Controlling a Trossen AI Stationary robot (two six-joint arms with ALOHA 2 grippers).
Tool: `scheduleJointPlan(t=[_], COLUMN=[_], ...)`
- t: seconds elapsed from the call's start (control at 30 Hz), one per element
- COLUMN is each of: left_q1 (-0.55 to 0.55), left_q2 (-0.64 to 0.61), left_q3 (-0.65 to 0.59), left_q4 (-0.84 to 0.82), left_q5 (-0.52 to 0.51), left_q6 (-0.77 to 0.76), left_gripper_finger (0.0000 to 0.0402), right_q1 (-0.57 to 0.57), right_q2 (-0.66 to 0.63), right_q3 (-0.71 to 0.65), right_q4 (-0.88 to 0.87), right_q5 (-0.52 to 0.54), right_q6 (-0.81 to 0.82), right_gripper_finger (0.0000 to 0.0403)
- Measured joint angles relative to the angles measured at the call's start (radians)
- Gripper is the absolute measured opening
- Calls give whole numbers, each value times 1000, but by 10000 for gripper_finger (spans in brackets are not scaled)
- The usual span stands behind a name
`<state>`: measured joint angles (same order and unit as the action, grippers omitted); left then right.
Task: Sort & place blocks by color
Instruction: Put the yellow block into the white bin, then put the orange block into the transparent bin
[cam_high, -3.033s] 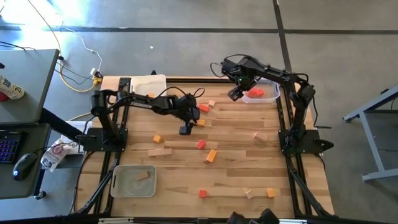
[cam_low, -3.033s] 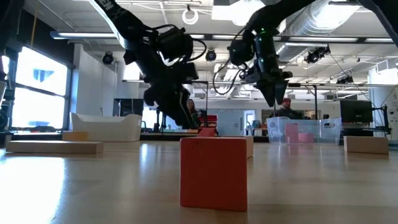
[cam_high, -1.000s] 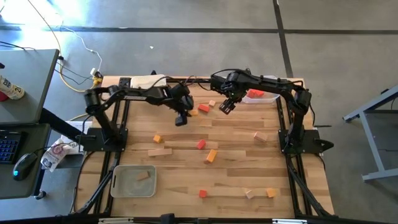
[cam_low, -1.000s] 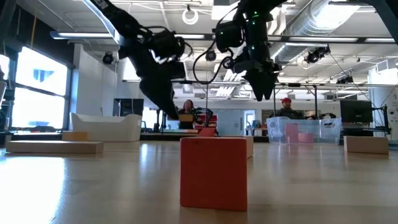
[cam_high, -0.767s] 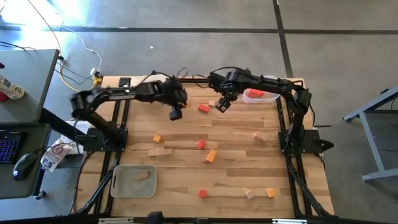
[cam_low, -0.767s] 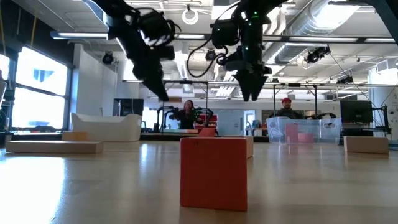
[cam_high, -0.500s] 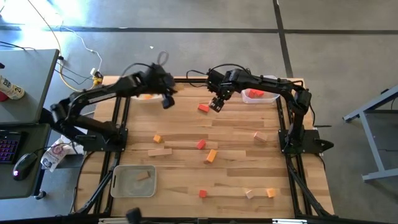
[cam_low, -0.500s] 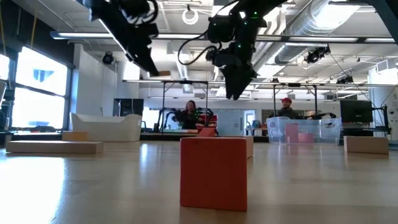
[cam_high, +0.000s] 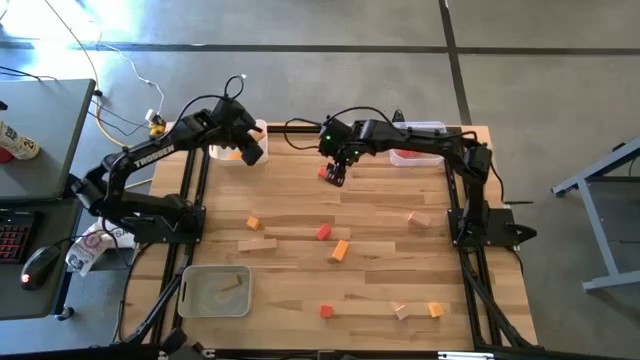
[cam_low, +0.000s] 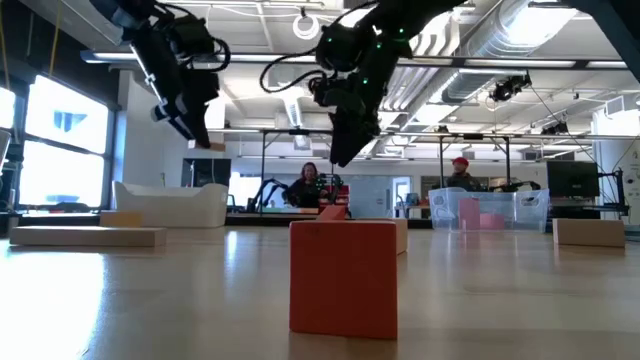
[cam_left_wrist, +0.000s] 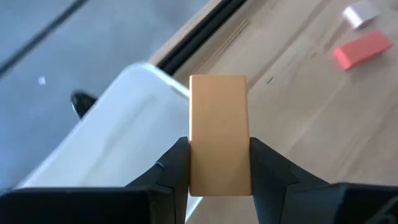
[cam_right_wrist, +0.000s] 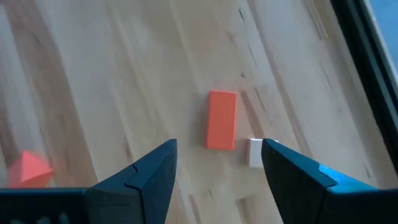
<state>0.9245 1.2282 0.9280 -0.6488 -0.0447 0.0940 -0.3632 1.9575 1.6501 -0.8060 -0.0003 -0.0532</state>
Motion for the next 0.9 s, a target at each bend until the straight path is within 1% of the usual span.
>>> scheduleJointPlan(t=[0.07,0.17,0.23,0.37,0.57,0.67,0.9], left_q1=[16,43,57,78,97,99,99], left_q2=[7,18,26,51,113,140,155], left_q3=[-10,-13,-13,-13,-13,-13,-13], left_q4=[5,-8,-26,-41,-39,-37,-36], left_q5=[-22,-82,-94,-94,-94,-97,-98], left_q6=[-37,-91,-115,-120,-118,-120,-120], left_gripper_finger=[100,100,105,121,124,131,175], right_q1=[-1,-1,-1,-1,-1,-1,1], right_q2=[23,56,71,100,139,151,179], right_q3=[0,0,0,0,0,0,0], right_q4=[22,41,52,77,92,107,144], right_q5=[17,17,17,14,7,7,9], right_q6=[0,2,1,0,0,-8,-8], right_gripper_finger=[220,220,220,220,220,220,220])
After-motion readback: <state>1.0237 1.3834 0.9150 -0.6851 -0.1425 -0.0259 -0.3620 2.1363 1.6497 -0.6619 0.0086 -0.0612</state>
